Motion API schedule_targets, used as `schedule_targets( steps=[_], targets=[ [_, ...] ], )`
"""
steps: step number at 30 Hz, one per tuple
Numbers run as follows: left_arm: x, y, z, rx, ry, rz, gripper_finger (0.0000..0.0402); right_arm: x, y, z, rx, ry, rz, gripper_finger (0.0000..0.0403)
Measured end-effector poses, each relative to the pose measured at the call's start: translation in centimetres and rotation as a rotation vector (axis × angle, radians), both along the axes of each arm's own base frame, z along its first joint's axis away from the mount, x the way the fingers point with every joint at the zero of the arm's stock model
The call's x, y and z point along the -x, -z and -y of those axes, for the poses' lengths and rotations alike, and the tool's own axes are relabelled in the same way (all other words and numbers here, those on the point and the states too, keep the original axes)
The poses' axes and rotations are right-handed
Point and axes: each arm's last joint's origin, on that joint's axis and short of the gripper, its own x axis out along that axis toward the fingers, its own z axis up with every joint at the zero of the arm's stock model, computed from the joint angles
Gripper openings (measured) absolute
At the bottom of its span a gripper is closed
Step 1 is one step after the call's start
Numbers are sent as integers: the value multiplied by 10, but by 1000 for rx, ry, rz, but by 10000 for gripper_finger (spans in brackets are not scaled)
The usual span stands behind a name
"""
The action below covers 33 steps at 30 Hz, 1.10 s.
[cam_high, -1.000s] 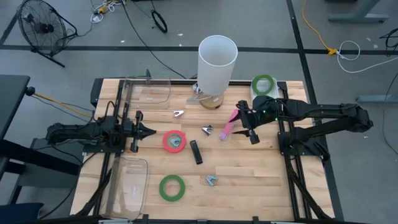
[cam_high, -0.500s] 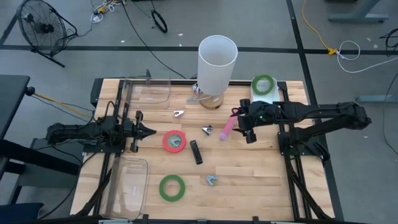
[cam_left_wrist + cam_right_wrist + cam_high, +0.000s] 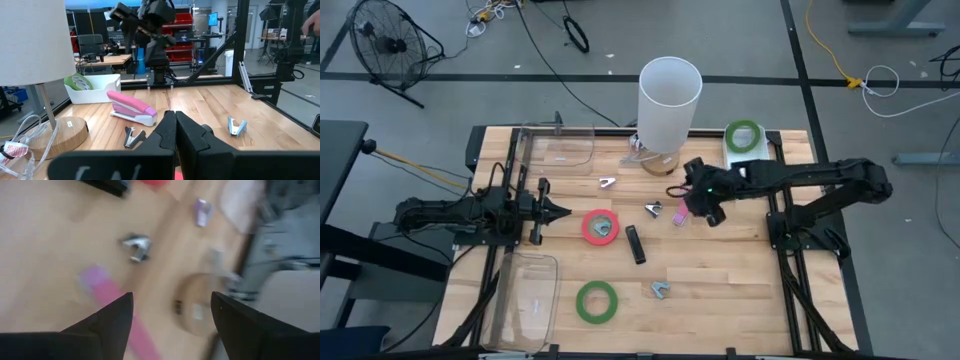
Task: Pick and place Stapler, Stapler remover, tape
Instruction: Put the pink stapler into the top transparent bin
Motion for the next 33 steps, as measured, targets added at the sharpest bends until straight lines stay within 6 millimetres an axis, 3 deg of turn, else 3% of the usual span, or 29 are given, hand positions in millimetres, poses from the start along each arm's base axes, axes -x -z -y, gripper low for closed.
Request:
schedule_targets(
  steps=[6, 15, 19, 26, 33],
  targets=[
    [0, 0, 0, 0, 0, 0, 3, -25, 11, 5, 273, 59, 17, 265],
    [0, 0, 0, 0, 0, 0, 3, -35, 22, -3, 287, -56, -23, 260],
    [0, 0, 0, 0, 0, 0, 3, -35, 11, -4, 284, -72, -47, 253],
    [0, 0, 0, 0, 0, 1, 3, -32, -22, -1, 75, -59, -20, 245],
    [0, 0, 0, 0, 0, 0, 3, -27, -22, -1, -198, -29, -39, 244]
  ],
)
